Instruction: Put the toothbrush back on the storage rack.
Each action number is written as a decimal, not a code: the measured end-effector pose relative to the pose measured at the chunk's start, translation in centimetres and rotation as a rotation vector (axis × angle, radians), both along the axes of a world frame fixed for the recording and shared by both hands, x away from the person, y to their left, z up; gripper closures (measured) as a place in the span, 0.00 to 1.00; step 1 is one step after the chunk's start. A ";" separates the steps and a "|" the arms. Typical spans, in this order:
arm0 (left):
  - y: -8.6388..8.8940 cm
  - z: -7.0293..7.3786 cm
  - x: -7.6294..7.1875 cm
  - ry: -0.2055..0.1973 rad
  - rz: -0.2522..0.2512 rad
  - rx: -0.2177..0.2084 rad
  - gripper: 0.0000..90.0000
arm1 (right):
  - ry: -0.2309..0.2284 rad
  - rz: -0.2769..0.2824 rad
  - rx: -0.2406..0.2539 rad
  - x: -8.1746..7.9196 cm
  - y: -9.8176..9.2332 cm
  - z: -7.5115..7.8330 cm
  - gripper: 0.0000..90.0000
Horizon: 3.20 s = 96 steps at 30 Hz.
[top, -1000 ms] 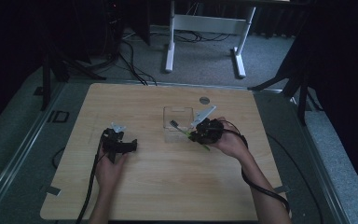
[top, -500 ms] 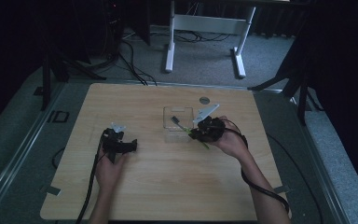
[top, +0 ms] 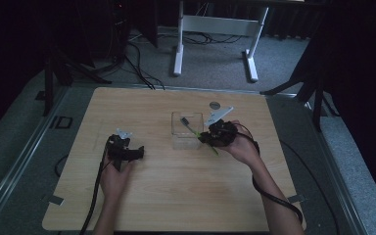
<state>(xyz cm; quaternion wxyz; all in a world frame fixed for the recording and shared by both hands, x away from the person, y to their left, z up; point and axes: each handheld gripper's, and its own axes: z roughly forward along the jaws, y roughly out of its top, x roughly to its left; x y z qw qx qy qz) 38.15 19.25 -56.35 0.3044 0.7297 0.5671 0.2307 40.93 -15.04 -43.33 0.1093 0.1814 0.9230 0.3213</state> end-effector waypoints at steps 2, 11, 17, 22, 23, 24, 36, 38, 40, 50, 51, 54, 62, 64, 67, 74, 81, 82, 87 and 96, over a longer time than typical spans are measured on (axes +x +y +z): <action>0.0 0.0 0.0 0.000 0.000 0.000 0.14 | 0.005 -0.003 0.018 0.0 0.0 0.0 0.88; 0.0 0.0 0.0 0.000 0.000 0.000 0.14 | 0.011 -0.020 0.047 0.2 0.1 0.1 0.88; 0.0 0.0 0.0 -0.002 0.001 -0.001 0.14 | 0.013 -0.026 0.064 0.3 0.3 0.1 0.88; 0.0 0.0 0.0 -0.001 0.001 -0.001 0.14 | 0.010 -0.030 0.071 0.3 0.4 0.2 0.88; 0.0 0.0 0.0 -0.001 0.001 -0.001 0.14 | 0.012 -0.035 0.084 0.4 0.4 0.2 0.88; 0.0 0.0 0.0 -0.001 0.000 -0.001 0.14 | 0.012 -0.037 0.088 0.4 0.4 0.2 0.88; 0.0 0.0 0.0 0.000 0.000 -0.001 0.14 | 0.013 -0.062 0.133 0.6 0.5 0.4 0.88; 0.0 0.0 0.0 0.000 0.000 -0.001 0.14 | 0.013 -0.067 0.142 0.7 0.5 0.5 0.88; 0.0 0.0 0.0 0.000 0.000 -0.001 0.14 | 0.011 -0.069 0.147 0.7 0.6 0.6 0.88; 0.0 0.0 0.0 0.000 0.000 -0.001 0.14 | 0.012 -0.080 0.176 0.9 0.8 0.7 0.88; 0.0 0.0 0.0 0.000 0.000 0.000 0.14 | 0.012 -0.082 0.182 1.0 0.8 0.7 0.88; 0.0 0.0 0.0 0.000 0.000 0.000 0.14 | 0.014 -0.087 0.188 1.0 0.9 0.8 0.88; 0.0 0.0 0.0 0.000 0.000 0.000 0.14 | 0.013 -0.108 0.229 1.3 0.9 1.0 0.88; 0.0 0.0 0.0 -0.001 0.000 -0.001 0.14 | 0.019 -0.106 0.238 1.3 0.8 1.1 0.88; 0.0 0.0 0.0 -0.001 0.000 0.000 0.14 | 0.025 -0.114 0.258 1.5 0.7 1.2 0.88; 0.0 0.0 0.0 -0.002 0.000 0.000 0.14 | 0.021 -0.122 0.271 1.5 0.7 1.3 0.88; 0.0 0.0 0.0 -0.002 0.000 0.000 0.14 | 0.019 -0.123 0.278 1.6 0.9 1.3 0.88; 0.0 0.0 0.0 -0.002 0.000 0.001 0.14 | 0.019 -0.124 0.280 1.6 0.9 1.3 0.88; 0.0 0.0 0.0 -0.002 -0.001 0.002 0.14 | 0.019 -0.134 0.297 1.7 1.0 1.3 0.88; 0.0 0.0 0.0 0.000 0.000 0.001 0.14 | 0.015 -0.151 0.324 1.9 1.0 1.4 0.88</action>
